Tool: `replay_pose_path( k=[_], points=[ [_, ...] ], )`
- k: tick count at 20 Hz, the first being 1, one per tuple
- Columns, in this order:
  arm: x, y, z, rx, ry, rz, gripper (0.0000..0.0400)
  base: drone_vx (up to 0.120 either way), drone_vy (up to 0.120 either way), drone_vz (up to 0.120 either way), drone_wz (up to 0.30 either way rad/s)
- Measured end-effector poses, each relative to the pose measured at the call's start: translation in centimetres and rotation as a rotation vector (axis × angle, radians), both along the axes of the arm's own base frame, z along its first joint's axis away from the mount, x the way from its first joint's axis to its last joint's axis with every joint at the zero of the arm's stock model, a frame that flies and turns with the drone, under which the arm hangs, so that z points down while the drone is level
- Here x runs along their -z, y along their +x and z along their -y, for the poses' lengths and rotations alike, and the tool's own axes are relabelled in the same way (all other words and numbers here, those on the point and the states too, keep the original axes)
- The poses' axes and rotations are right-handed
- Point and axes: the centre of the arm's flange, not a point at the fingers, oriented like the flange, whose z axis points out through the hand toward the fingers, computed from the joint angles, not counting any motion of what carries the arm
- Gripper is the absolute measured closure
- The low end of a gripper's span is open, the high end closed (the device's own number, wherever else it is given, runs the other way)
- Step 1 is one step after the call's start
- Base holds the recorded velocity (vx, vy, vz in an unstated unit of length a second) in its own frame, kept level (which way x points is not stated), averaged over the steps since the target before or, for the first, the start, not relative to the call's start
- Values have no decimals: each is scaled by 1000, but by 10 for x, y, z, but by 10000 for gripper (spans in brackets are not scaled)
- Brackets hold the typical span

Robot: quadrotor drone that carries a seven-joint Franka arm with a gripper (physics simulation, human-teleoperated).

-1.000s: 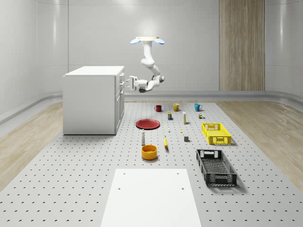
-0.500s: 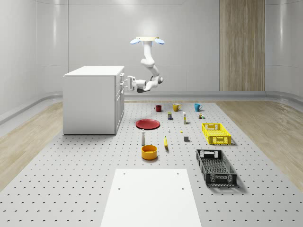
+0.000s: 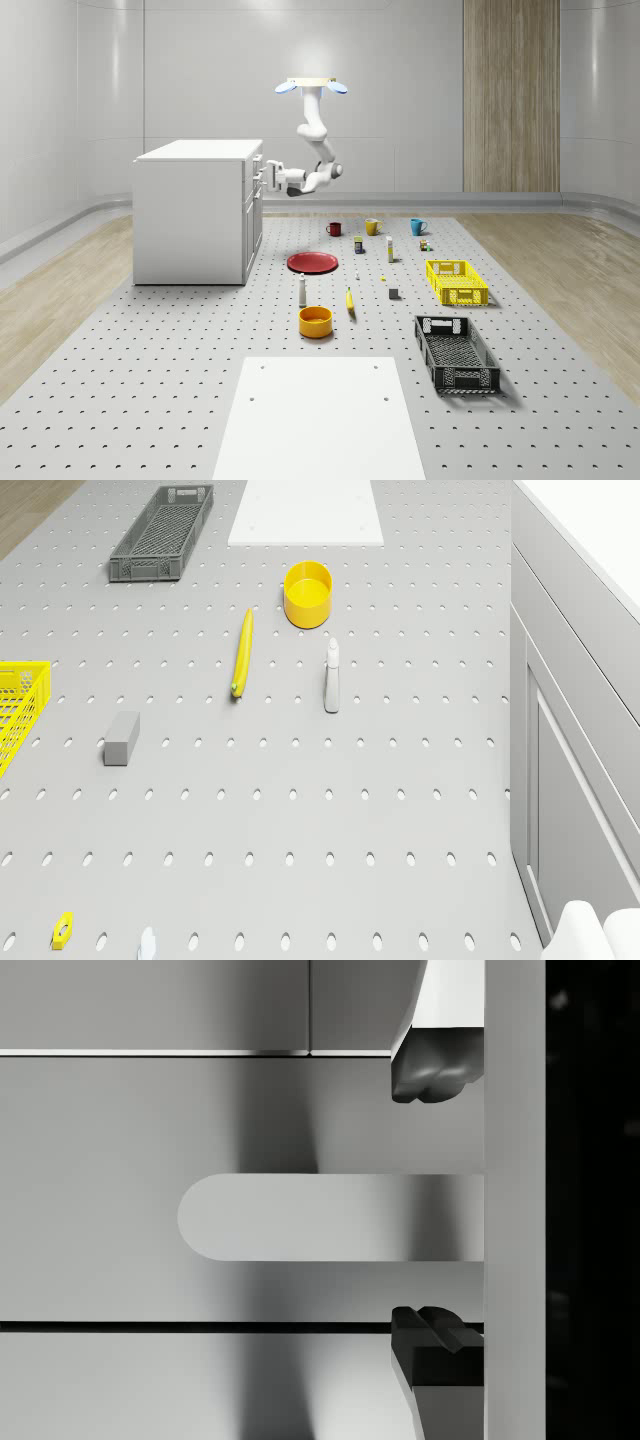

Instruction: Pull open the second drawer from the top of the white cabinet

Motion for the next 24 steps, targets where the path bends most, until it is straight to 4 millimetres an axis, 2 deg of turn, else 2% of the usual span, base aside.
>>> replay_pose_path(
  k=[13, 14, 16, 18, 20, 24],
  points=[
    [0, 0, -9, 0, 0, 0, 100, 0, 0, 0, 0],
    [0, 0, -9, 0, 0, 0, 116, 0, 0, 0, 0],
    [0, 0, -9, 0, 0, 0, 188, 0, 0, 0, 0],
    [0, 0, -9, 0, 0, 0, 232, 0, 0, 0, 0],
    [0, 0, -10, 0, 0, 0, 259, 0, 0, 0, 0],
    [1, 0, -10, 0, -2, 0, 274, 0, 0, 0, 0]
  ],
)
